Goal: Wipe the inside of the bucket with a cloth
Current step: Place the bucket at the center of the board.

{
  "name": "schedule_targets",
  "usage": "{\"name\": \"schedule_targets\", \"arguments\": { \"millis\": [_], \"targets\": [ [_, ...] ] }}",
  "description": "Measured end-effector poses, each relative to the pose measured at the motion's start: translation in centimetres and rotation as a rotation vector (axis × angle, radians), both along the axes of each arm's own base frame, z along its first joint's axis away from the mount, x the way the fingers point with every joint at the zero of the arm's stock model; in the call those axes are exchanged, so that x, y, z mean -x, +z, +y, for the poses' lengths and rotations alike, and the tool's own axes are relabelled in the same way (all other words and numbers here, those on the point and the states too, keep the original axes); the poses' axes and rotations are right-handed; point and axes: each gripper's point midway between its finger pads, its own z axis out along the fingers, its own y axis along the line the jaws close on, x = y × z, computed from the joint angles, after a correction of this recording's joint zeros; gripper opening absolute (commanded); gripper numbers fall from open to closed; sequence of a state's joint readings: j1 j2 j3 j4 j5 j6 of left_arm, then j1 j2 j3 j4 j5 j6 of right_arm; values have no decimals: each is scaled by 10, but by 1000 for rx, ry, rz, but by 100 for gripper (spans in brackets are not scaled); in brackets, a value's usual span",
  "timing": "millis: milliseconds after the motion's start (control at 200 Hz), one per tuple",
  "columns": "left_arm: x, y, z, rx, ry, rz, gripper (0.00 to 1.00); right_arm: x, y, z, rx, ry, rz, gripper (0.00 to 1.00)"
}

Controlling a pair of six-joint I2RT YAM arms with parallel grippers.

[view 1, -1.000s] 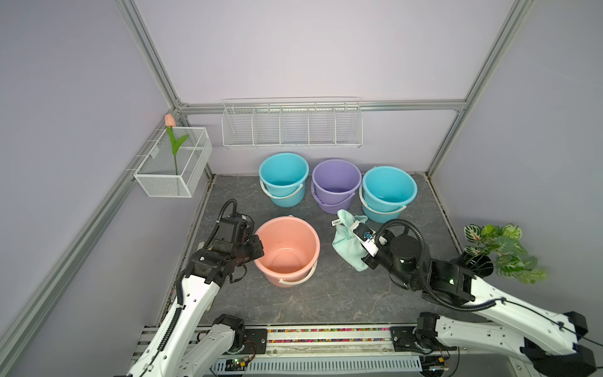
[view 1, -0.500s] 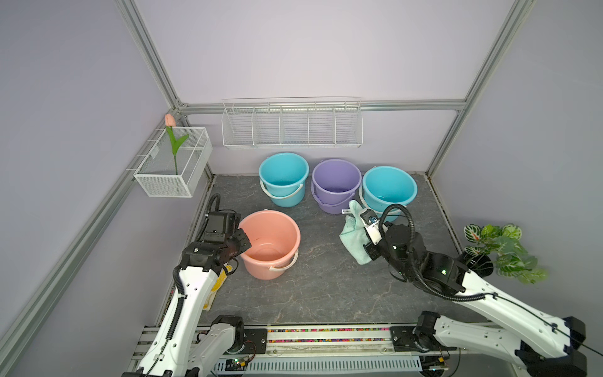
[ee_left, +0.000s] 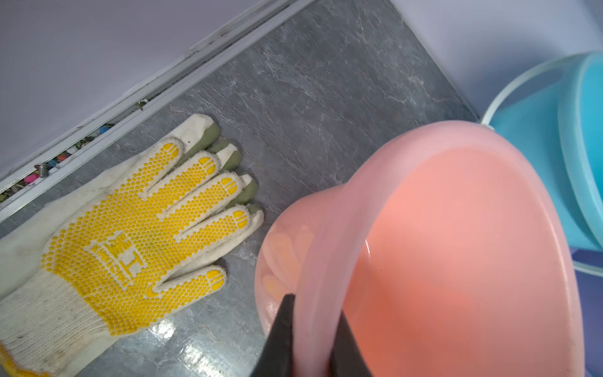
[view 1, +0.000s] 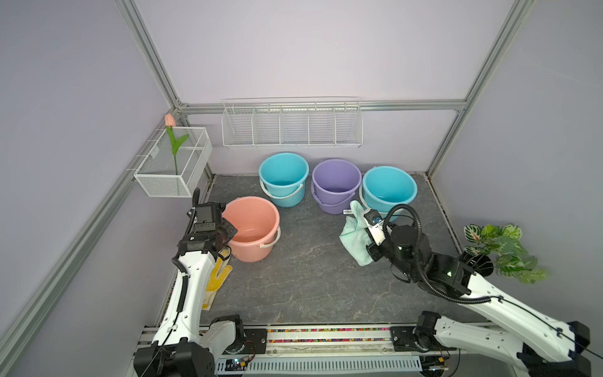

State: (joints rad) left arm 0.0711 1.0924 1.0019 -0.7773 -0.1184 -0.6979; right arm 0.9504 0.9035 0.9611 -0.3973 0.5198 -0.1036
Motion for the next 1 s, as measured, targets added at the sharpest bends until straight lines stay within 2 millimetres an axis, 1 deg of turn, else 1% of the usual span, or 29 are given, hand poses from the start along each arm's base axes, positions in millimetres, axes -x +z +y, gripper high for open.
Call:
{"name": "schedule_targets", "arguments": {
  "millis": [180, 305, 480, 575, 660, 730, 1000],
  "targets": [
    [-13, -1, 36, 55, 126, -48, 0, 0, -2, 3, 5, 11, 10, 7],
    [-22, -4, 51, 84, 187, -77, 0, 0, -3, 5, 11, 15, 17, 7],
    [-21, -8, 75, 88, 313, -109, 0, 0, -4, 6, 15, 17, 23, 7],
    [-21, -10, 83, 81, 368, -118, 0, 0, -5, 6, 18, 17, 26, 7],
    [-25, -16, 88, 80, 399, -114, 0, 0, -6, 6, 21, 16, 30, 7],
    [-31, -24, 91, 90, 415, -107, 0, 0, -6, 6, 21, 17, 29, 7],
    [-60, -26, 97, 126, 432, -144, 0, -1, -6, 7, 25, 17, 32, 7]
  ]
}}
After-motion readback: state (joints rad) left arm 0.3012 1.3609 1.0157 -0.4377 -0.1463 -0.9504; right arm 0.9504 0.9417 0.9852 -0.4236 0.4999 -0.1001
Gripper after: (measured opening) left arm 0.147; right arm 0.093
